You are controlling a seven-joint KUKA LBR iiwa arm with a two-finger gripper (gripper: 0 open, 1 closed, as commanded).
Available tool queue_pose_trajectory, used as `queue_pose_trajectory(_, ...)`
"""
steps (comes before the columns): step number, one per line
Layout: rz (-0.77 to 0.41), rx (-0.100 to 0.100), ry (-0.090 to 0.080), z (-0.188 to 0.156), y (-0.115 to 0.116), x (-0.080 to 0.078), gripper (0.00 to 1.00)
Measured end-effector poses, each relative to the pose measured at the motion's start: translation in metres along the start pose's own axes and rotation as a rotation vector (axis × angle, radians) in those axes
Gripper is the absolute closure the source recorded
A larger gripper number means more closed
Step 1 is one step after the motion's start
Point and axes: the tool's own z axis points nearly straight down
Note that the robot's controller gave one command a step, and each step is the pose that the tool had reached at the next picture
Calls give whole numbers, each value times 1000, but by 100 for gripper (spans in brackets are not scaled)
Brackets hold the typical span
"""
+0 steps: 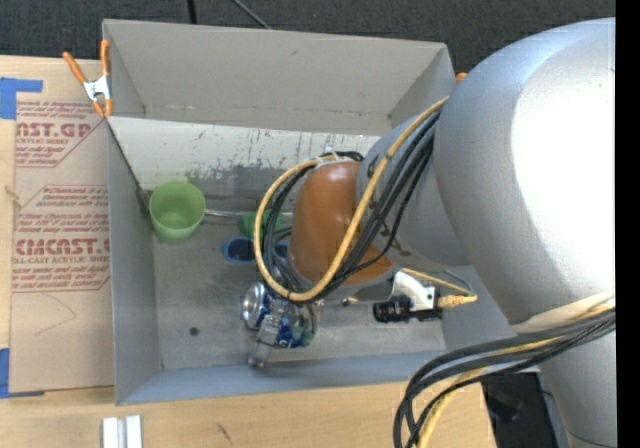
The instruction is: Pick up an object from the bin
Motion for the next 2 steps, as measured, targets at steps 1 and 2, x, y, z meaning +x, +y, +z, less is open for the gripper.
queue_pose_trajectory(1, 0, -1, 0, 0, 1, 0, 0)
queue_pose_trajectory(2, 1, -5, -8, -4, 2, -3, 100)
